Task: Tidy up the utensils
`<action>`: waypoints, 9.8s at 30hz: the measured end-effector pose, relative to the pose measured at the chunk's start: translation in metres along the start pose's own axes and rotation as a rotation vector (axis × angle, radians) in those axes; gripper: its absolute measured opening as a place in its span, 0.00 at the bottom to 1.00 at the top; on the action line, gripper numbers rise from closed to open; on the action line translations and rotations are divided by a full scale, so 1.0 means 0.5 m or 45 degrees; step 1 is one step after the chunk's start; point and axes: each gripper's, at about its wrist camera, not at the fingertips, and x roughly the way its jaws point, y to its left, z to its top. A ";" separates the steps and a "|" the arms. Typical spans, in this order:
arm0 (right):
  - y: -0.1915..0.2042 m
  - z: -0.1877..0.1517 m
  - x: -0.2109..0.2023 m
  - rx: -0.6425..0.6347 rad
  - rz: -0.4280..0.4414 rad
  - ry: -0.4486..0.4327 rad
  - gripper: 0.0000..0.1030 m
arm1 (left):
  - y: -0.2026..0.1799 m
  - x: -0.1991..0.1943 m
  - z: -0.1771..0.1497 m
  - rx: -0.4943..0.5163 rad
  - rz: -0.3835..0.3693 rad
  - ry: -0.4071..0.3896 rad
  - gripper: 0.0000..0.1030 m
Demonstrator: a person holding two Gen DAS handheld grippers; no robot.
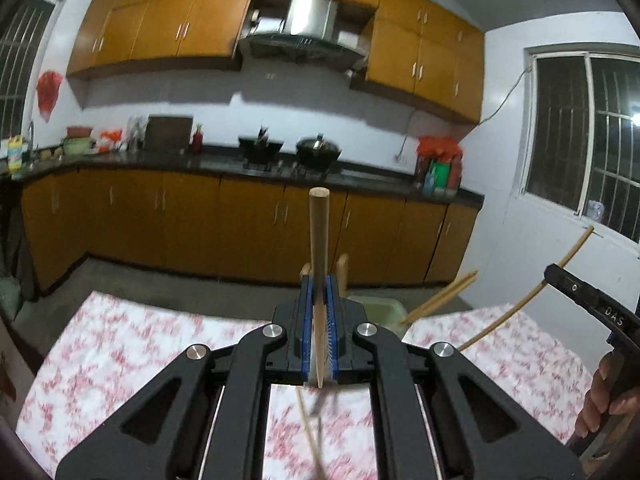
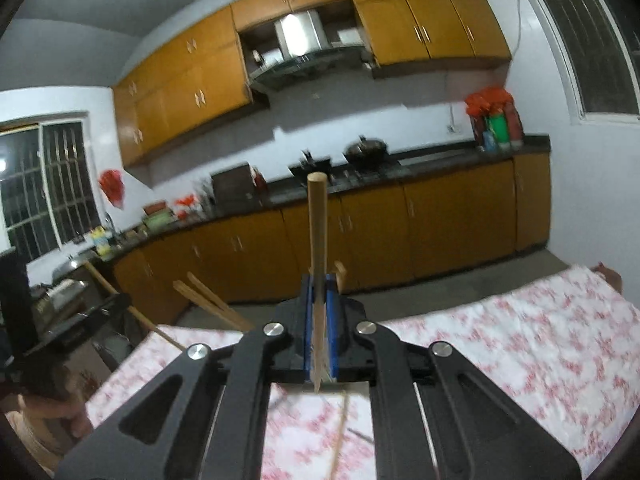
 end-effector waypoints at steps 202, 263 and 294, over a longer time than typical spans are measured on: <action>0.044 0.063 0.141 -0.058 -0.022 -0.076 0.08 | -0.097 0.107 0.105 0.015 0.017 -0.281 0.07; 0.054 -0.344 -0.140 -0.178 -0.344 0.186 0.96 | -0.041 -0.180 -0.311 0.230 0.280 -0.044 0.98; 0.055 -0.378 -0.136 -0.193 -0.401 0.227 0.96 | -0.036 -0.169 -0.359 0.184 0.296 0.076 0.98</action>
